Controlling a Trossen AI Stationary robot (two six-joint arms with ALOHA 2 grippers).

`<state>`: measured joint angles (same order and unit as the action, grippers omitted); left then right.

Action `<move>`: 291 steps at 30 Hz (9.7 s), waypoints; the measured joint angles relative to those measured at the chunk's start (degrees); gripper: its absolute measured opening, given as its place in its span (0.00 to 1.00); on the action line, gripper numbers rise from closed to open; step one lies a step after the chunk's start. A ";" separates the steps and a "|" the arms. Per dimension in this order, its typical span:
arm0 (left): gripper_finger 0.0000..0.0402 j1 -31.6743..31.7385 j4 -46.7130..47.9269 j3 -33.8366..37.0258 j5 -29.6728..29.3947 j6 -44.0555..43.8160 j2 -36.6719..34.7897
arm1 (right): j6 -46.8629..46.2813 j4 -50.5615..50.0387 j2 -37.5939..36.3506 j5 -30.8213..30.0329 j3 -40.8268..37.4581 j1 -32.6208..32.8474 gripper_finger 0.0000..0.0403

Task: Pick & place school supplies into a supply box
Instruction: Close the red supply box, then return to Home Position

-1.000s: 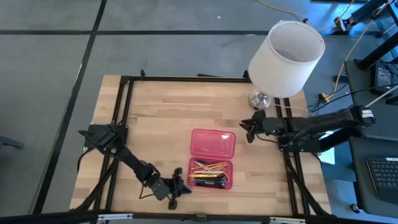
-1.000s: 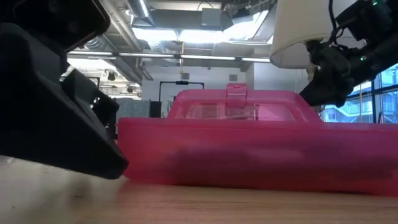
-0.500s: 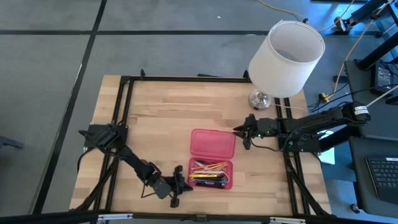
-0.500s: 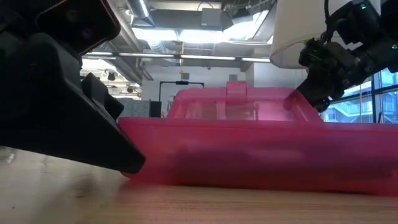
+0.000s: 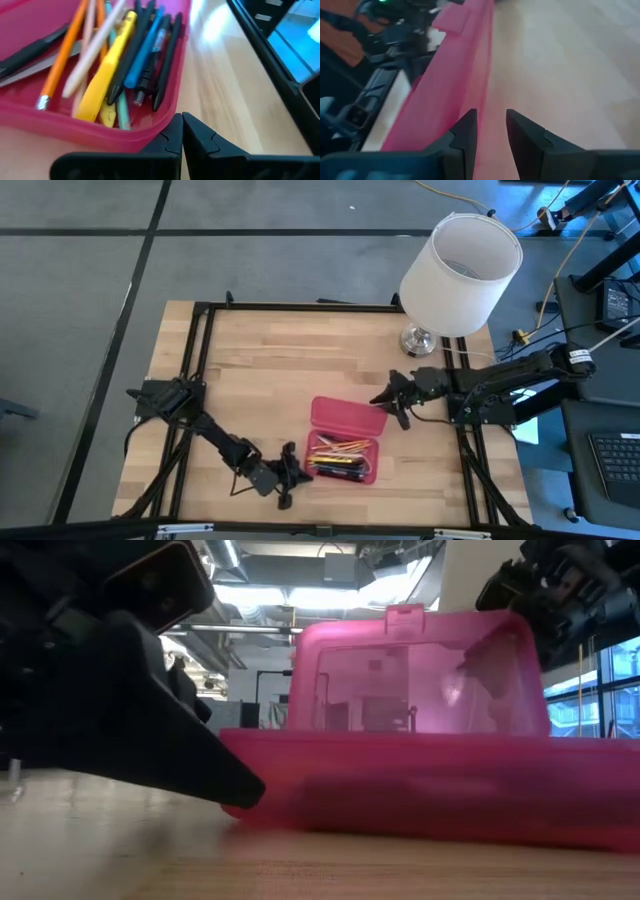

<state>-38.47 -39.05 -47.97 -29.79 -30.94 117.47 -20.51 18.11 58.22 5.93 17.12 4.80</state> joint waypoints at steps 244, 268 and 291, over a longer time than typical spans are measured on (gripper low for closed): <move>0.01 31.14 16.64 47.54 21.49 16.51 -96.96 | 13.73 -16.89 -58.18 -18.01 -16.02 30.19 0.27; 0.01 31.16 34.64 47.08 14.66 18.24 -117.46 | 14.88 -16.73 -57.94 -19.43 -15.98 30.21 0.27; 0.01 31.16 34.16 47.08 14.64 18.67 -117.22 | 16.33 -16.74 -57.92 -19.38 -15.98 30.19 0.27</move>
<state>-7.31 -4.89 -0.89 -15.16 -12.27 0.25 -4.18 1.37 0.29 -13.45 1.15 34.99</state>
